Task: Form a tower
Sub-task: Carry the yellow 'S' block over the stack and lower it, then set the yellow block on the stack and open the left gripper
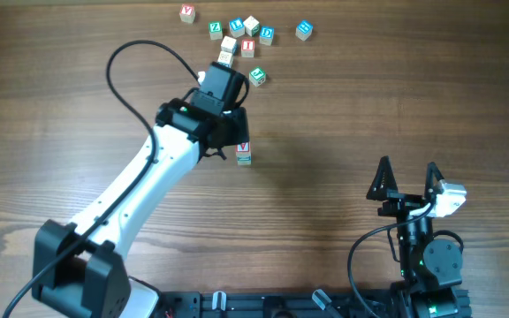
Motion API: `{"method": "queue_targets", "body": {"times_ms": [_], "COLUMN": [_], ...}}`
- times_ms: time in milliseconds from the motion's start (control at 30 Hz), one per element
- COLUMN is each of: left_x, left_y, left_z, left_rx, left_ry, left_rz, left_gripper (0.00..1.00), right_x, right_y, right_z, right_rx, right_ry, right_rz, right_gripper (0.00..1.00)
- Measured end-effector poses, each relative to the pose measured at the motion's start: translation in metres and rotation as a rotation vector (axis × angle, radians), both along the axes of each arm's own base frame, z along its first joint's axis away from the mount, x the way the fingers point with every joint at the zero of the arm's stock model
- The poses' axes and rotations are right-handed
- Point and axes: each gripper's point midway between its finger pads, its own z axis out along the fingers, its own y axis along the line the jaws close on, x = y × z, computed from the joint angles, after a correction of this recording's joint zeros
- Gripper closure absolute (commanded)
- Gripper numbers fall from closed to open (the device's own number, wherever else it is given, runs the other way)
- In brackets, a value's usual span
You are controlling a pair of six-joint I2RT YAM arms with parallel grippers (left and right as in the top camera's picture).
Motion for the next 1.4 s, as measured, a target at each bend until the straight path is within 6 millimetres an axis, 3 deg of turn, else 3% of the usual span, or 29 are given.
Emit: {"method": "queue_targets", "body": {"times_ms": [267,1167,1400], "left_x": [-0.011,-0.018,-0.016], "left_y": [-0.01,-0.016,-0.017], "left_z": [-0.017,-0.018,-0.018], "left_rx": [0.023,0.034,0.032], "left_ry": [0.062,0.069,0.065], "left_rz": [-0.036,-0.059,-0.059], "left_gripper": [0.8,0.77,0.72], "right_x": [0.0,0.0,0.0], "right_y": [0.0,0.0,0.0], "right_z": [0.0,0.0,0.0], "right_rx": [0.0,0.0,0.0], "right_ry": [0.0,0.0,0.0], "right_rz": [0.0,0.0,0.0], "right_gripper": [0.0,0.0,0.0]}}
